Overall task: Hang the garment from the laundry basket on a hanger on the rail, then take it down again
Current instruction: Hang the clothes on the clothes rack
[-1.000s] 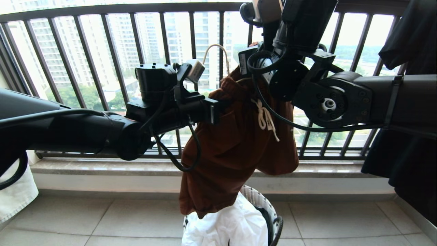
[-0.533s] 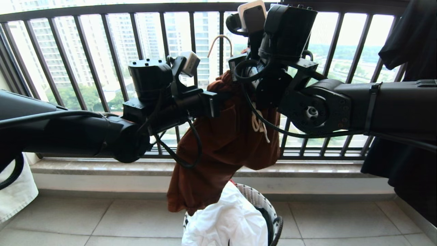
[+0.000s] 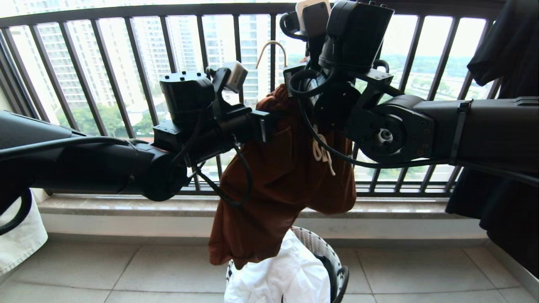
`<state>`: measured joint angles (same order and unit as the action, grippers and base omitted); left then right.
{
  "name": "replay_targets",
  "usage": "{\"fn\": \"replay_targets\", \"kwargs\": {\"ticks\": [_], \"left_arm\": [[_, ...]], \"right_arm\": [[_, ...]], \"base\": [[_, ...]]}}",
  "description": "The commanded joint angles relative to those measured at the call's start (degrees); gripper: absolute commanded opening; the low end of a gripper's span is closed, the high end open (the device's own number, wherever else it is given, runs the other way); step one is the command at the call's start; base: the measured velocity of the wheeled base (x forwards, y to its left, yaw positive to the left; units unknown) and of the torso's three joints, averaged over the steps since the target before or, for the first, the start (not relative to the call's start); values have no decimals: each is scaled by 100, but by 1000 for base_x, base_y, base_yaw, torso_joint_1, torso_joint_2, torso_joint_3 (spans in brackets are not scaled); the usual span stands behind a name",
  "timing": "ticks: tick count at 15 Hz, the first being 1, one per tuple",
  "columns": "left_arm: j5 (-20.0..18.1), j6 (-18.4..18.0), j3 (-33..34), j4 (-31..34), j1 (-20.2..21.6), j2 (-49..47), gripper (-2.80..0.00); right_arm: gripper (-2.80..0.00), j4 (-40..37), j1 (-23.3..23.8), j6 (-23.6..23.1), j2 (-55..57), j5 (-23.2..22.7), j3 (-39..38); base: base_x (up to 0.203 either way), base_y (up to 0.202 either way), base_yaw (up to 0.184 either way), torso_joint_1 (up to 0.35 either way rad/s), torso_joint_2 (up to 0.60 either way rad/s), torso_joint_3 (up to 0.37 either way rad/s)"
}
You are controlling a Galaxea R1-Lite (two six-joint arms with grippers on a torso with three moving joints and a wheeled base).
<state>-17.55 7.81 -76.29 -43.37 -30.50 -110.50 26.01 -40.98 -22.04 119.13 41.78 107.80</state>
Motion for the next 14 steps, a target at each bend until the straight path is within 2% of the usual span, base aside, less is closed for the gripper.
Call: {"fn": "replay_targets", "kwargs": {"ticks": [1,5,9,10,11,14], "left_arm": [[23,42,9,-291,0,-55,-280],[33,107,35,-462,-17,-68,-280],[84,124,10,-462,-17,-77,-280],[103,126,9,-471,-17,-77,-280],[103,133,9,-518,-17,-80,-280],[260,151,-5,-953,-11,-214,-280]], "right_arm": [[-280,-26,-6,-11,-7,75,34],[-280,-88,-12,7,194,213,382],[-280,-79,-24,16,207,225,373],[-77,-79,-32,17,198,225,373],[0,-79,-54,21,181,225,373],[0,-79,-76,24,172,234,356]], "base": [[0,0,0,0,0,0],[0,0,0,0,0,0],[0,0,0,0,0,0],[0,0,0,0,0,0],[0,0,0,0,0,0],[0,0,0,0,0,0]]}}
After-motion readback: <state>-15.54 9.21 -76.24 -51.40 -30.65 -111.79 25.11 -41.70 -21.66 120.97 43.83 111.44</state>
